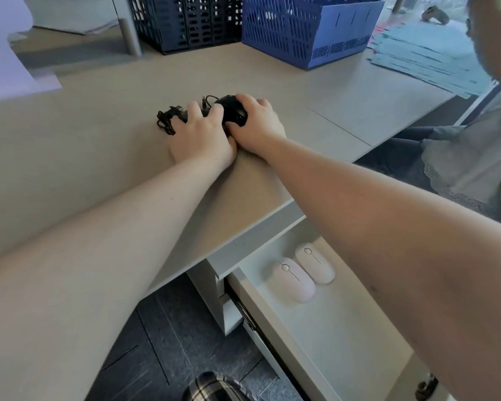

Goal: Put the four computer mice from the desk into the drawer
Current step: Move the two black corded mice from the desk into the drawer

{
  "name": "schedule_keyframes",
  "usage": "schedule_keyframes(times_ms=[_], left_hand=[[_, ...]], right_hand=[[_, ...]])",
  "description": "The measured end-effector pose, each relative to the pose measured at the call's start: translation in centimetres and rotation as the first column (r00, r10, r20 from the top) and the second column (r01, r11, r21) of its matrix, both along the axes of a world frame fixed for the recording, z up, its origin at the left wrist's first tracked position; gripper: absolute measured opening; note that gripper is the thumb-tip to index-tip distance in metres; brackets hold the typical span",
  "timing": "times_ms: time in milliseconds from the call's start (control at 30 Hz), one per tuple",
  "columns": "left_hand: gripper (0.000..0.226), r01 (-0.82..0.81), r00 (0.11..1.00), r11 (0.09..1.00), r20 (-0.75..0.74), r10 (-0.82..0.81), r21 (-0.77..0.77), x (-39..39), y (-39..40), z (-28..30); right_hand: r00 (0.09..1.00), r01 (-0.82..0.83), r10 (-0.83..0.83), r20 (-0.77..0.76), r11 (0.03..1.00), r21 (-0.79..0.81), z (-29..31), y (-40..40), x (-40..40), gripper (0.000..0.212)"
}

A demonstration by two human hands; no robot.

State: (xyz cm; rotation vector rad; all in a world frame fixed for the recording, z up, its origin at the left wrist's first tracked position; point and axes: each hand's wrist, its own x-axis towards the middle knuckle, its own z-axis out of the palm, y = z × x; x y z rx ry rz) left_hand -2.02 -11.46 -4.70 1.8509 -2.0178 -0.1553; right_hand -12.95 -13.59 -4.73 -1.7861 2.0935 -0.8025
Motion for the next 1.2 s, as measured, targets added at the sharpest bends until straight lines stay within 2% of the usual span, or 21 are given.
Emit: schedule_keyframes(times_ms=[100, 233, 500, 733, 867, 1000, 1100, 1200], left_hand=[[0.033, 0.005, 1.0, 0.993, 0.021, -0.003, -0.117, -0.1, 0.5, -0.5], [0.028, 0.042, 0.999, 0.983, 0.003, -0.043, -0.176, -0.1, 1.6, -1.0], [0.023, 0.115, 0.993, 0.978, 0.009, -0.116, -0.175, -0.5, 6.7, -0.6], [0.027, 0.207, 0.978, 0.961, 0.072, -0.197, -0.183, -1.4, 12.9, 0.0], [0.029, 0.296, 0.955, 0.924, 0.1, -0.28, -0.242, -3.0, 16.9, -0.7], [0.034, 0.413, 0.911, 0.86, 0.149, -0.385, -0.299, -5.3, 20.4, -1.6], [0.034, 0.46, 0.888, 0.859, 0.136, -0.439, -0.224, -7.3, 23.0, -2.8], [0.03, 0.461, 0.883, 0.887, 0.108, -0.456, -0.021, -9.1, 25.2, -4.4]], right_hand=[[0.998, 0.047, -0.044, 0.039, 0.996, -0.069, -0.1, 0.4, -0.2, 0.052], [0.995, 0.1, -0.098, 0.025, 0.989, -0.109, -0.2, 2.3, -0.1, 0.041], [0.99, 0.141, -0.139, 0.027, 0.982, -0.123, -0.2, 8.3, -1.1, 0.039], [0.975, 0.194, -0.174, 0.139, 0.969, -0.15, -0.6, 15.4, -2.7, 0.047], [0.95, 0.262, -0.22, 0.219, 0.947, -0.185, -1.2, 19.8, -4.8, 0.047], [0.935, 0.307, -0.27, 0.232, 0.941, -0.143, -2.1, 23.5, -7.8, 0.047], [0.944, 0.297, -0.286, 0.165, 0.953, -0.049, -3.4, 25.9, -9.9, 0.048], [0.952, 0.277, -0.286, 0.107, 0.956, 0.093, -5.4, 27.7, -11.5, 0.047]])
